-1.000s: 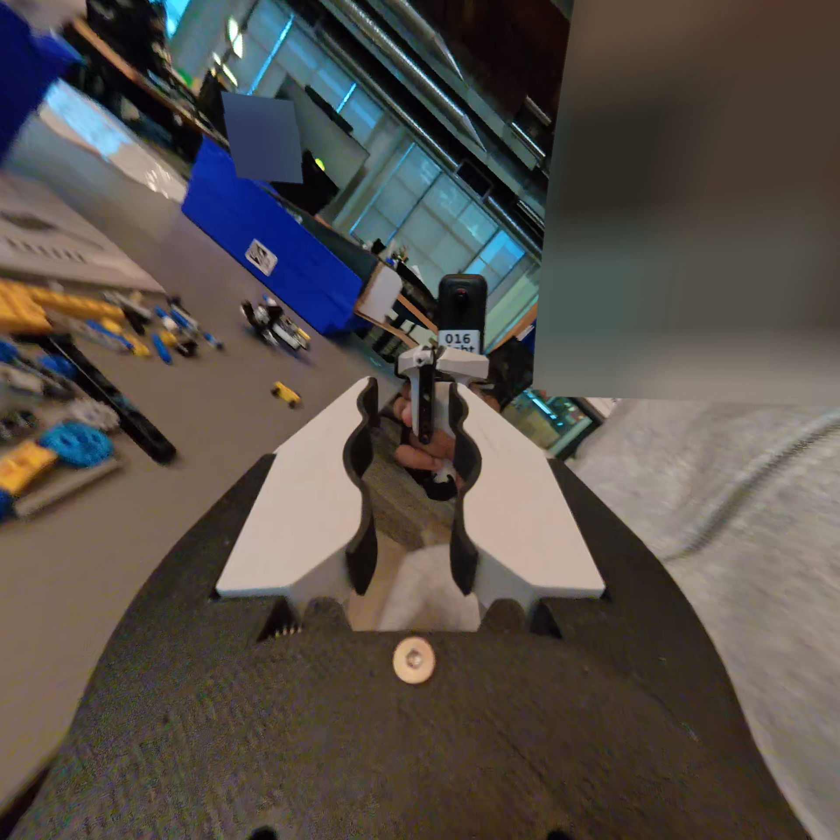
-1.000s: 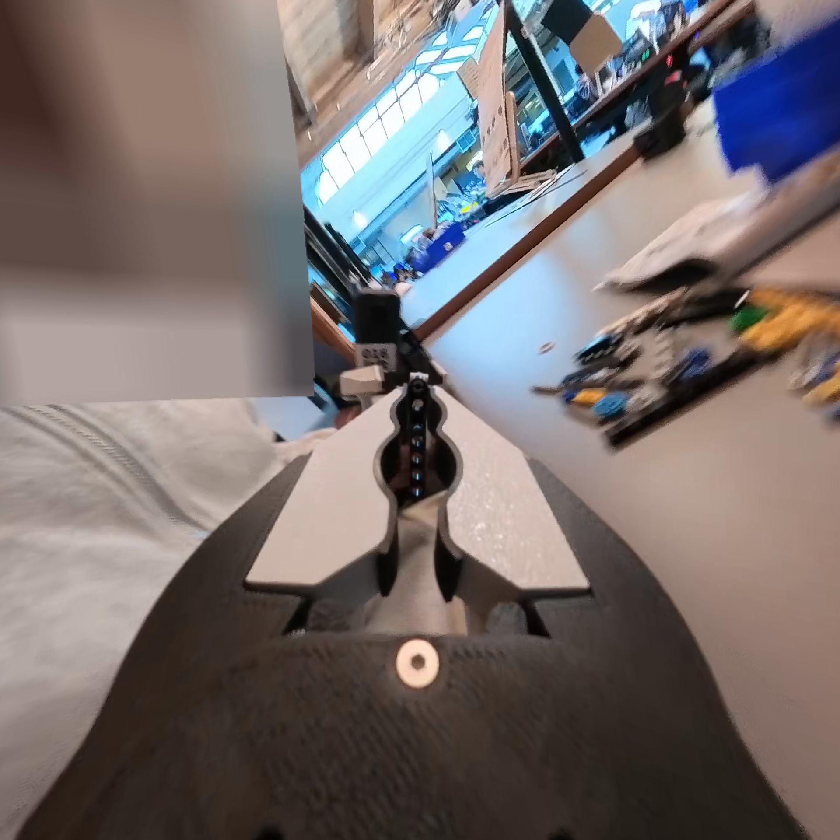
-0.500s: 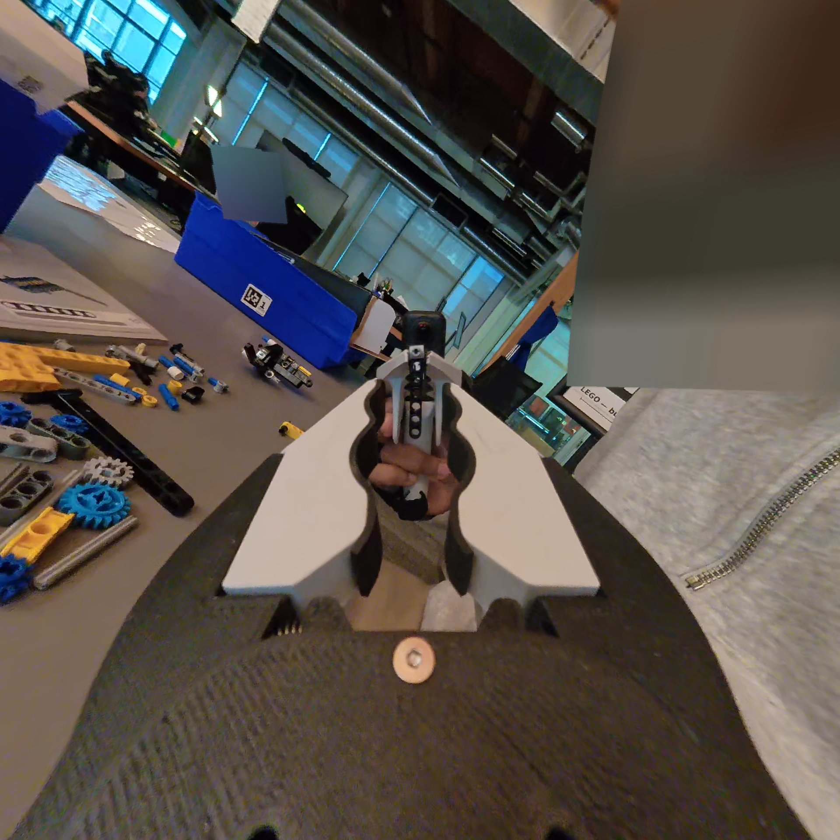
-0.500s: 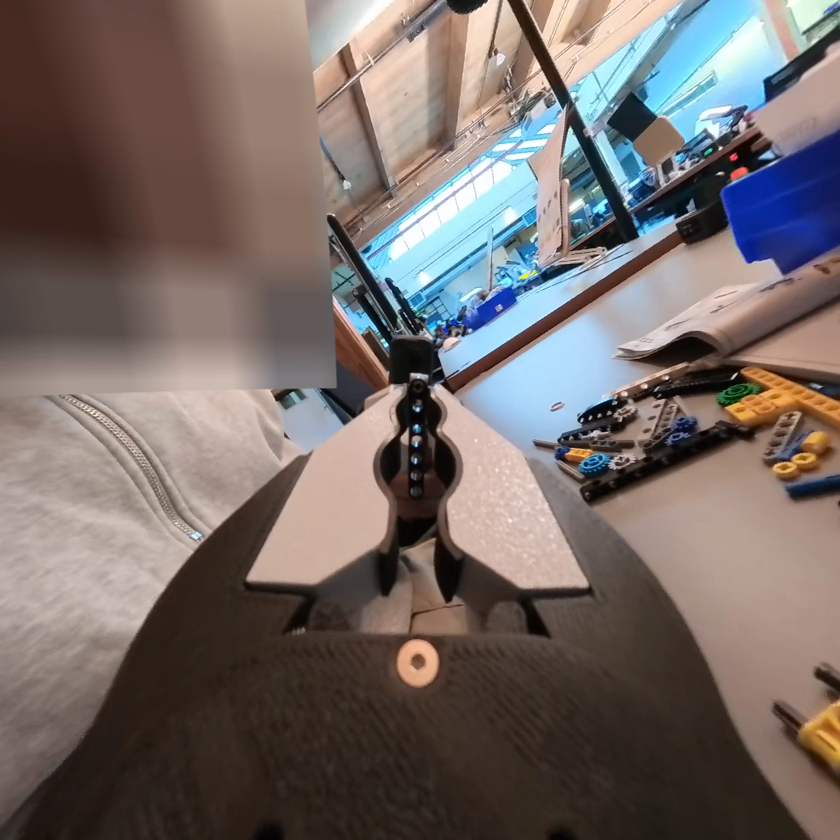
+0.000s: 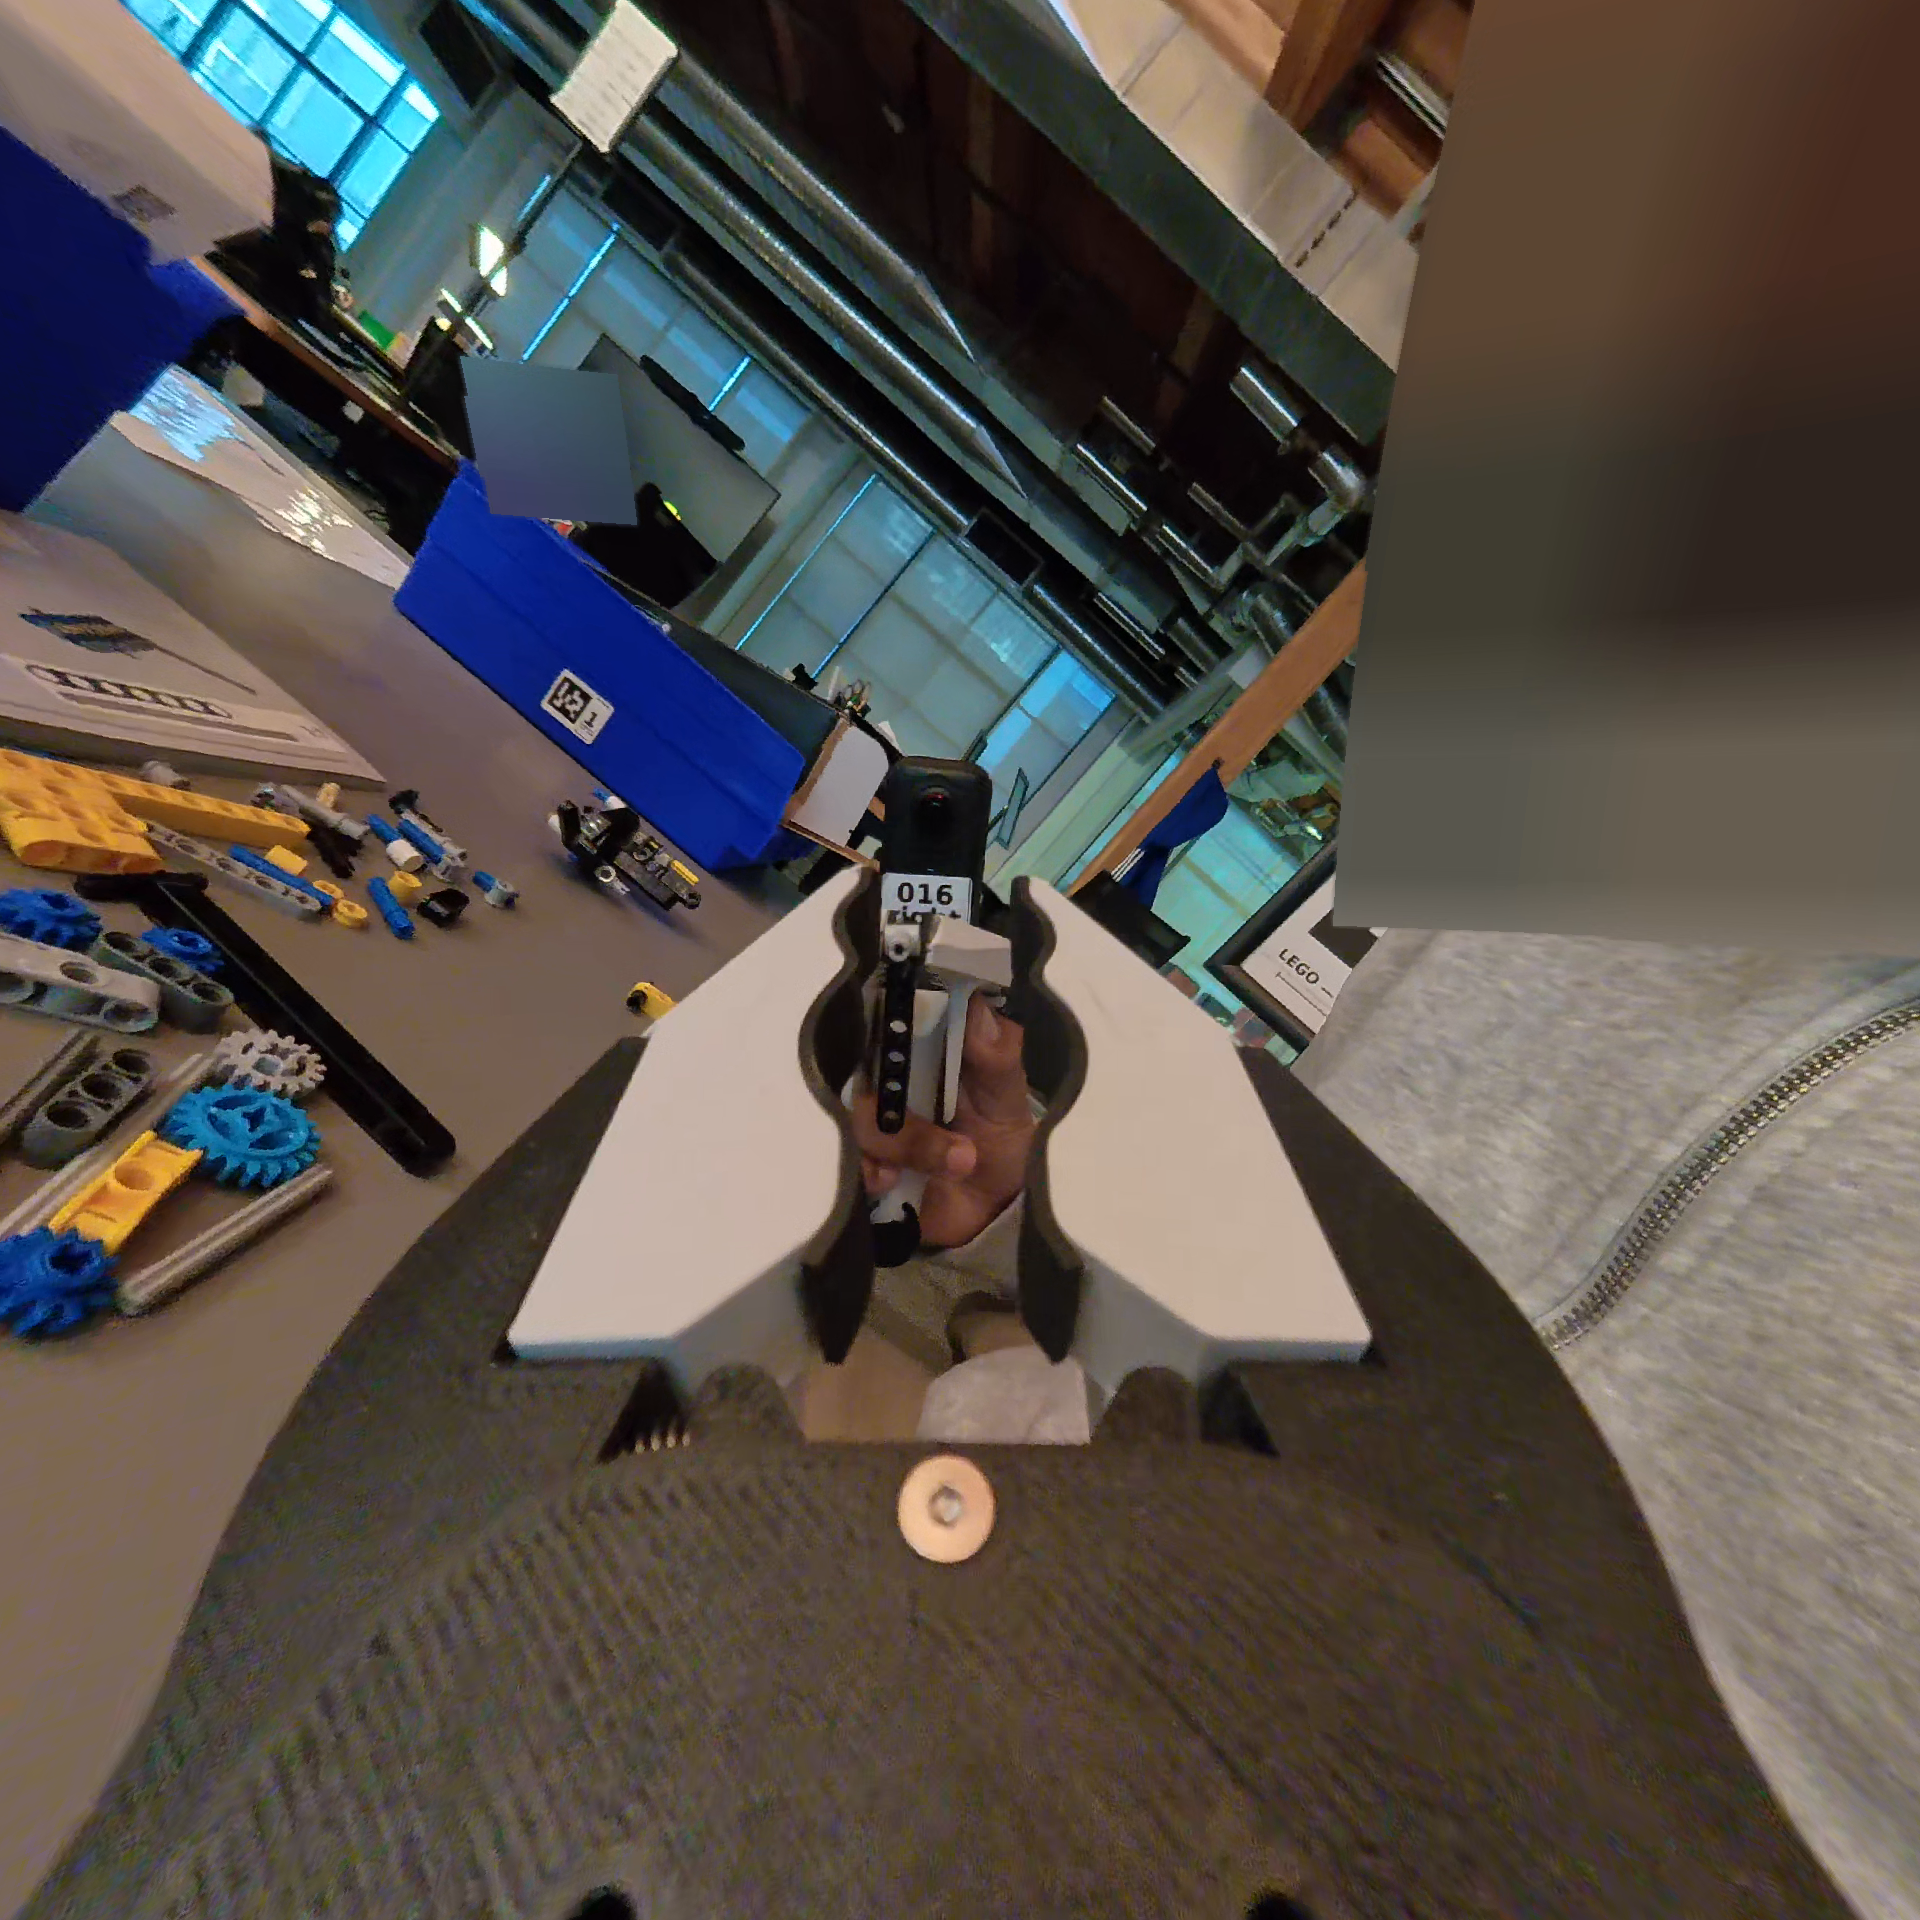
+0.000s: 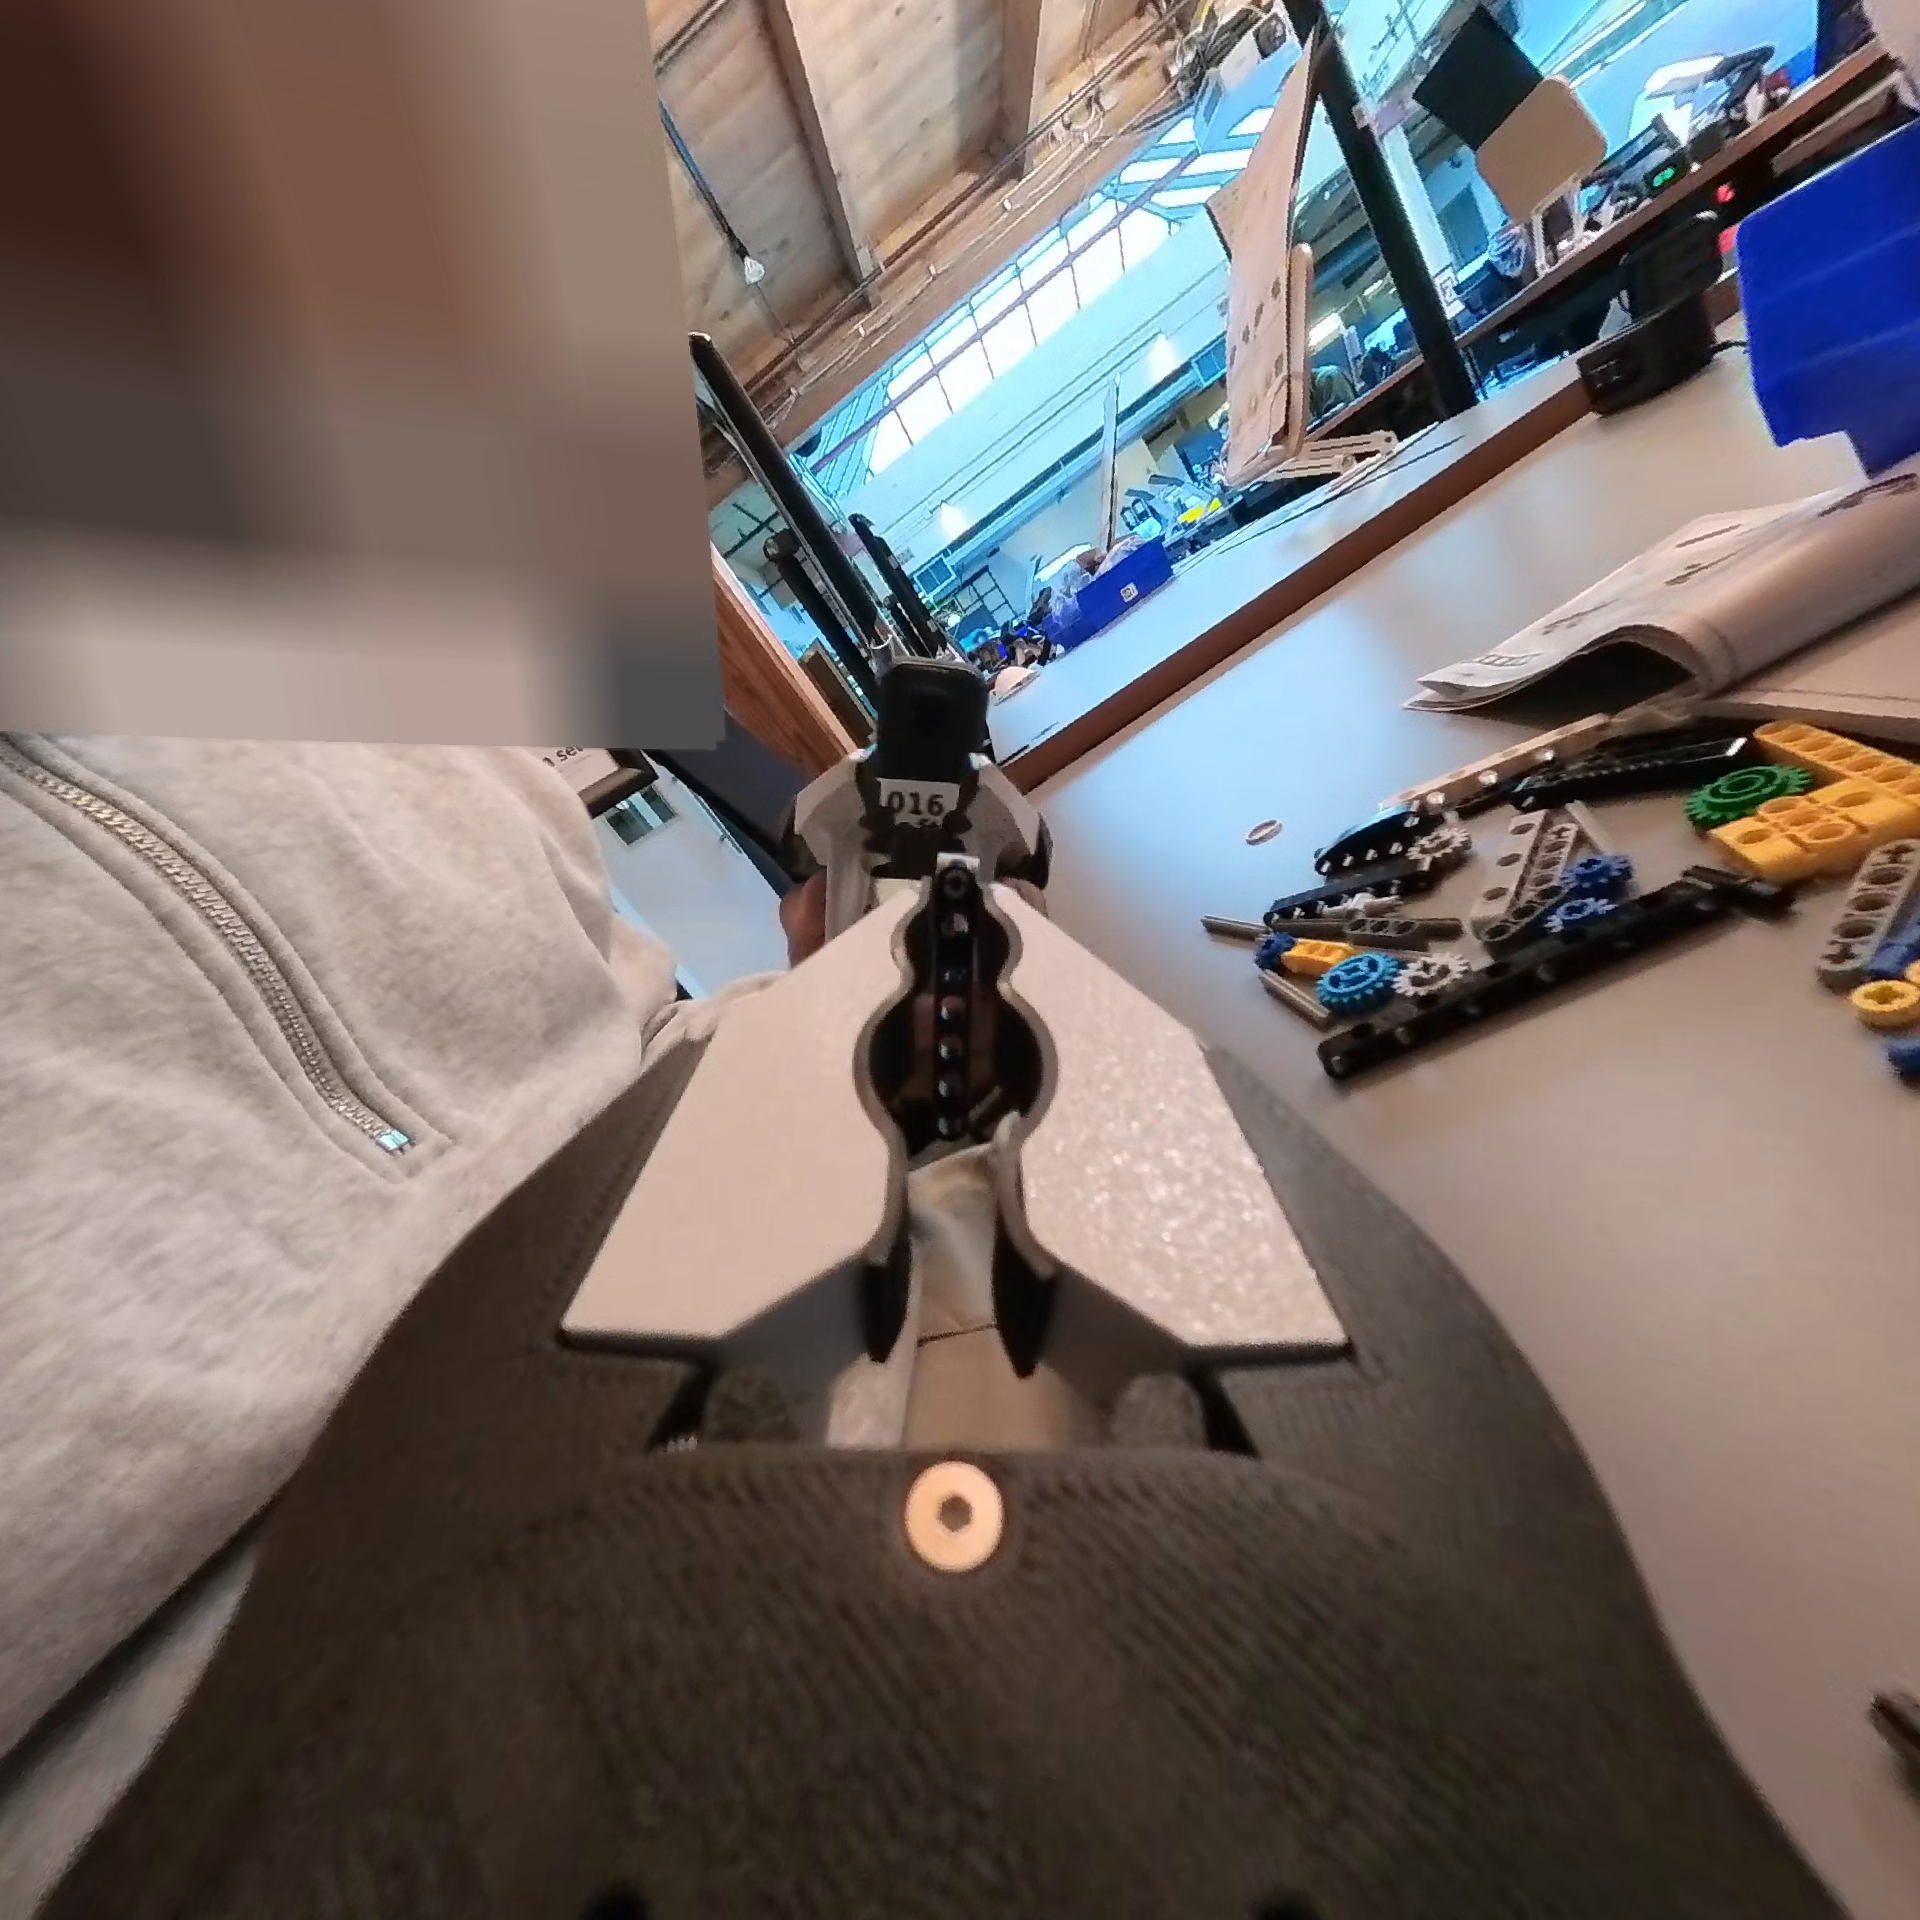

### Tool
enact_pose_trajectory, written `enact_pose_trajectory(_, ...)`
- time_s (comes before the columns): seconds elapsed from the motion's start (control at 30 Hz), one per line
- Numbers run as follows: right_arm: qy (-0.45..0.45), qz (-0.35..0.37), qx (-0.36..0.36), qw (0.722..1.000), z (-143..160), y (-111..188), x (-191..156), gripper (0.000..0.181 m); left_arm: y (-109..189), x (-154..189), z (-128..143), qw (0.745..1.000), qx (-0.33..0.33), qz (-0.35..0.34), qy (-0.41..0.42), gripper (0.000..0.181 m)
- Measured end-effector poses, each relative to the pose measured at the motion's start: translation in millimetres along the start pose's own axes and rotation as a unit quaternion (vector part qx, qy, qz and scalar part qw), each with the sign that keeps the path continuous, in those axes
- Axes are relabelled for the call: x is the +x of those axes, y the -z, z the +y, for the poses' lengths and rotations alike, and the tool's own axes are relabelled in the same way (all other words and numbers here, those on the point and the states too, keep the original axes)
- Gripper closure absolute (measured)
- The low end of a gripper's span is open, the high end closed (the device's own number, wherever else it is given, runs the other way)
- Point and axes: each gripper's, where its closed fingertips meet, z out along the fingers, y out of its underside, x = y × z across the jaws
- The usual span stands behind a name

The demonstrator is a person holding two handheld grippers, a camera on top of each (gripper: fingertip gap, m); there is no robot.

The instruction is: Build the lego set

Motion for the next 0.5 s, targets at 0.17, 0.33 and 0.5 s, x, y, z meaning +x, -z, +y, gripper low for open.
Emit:
enact_pose_trajectory(0.17, -0.022, -0.002, 0.016, 1.0, -2.9, 2.8, 4.4, 0.177, -2.3, -3.0, 4.2, 1.0, -0.005, 0.005, 0.02, 0.158)
enact_pose_trajectory(0.33, -0.021, -0.002, 0.009, 1.0, -0.7, 1.7, 4.9, 0.177, -3.7, -6.3, 7.4, 1.0, -0.009, 0.004, 0.028, 0.158)
enact_pose_trajectory(0.5, -0.026, 0.0, 0.01, 1.0, -1.0, 1.6, 5.8, 0.177, -4.2, -9.3, 8.9, 0.999, -0.011, 0.0, 0.03, 0.157)
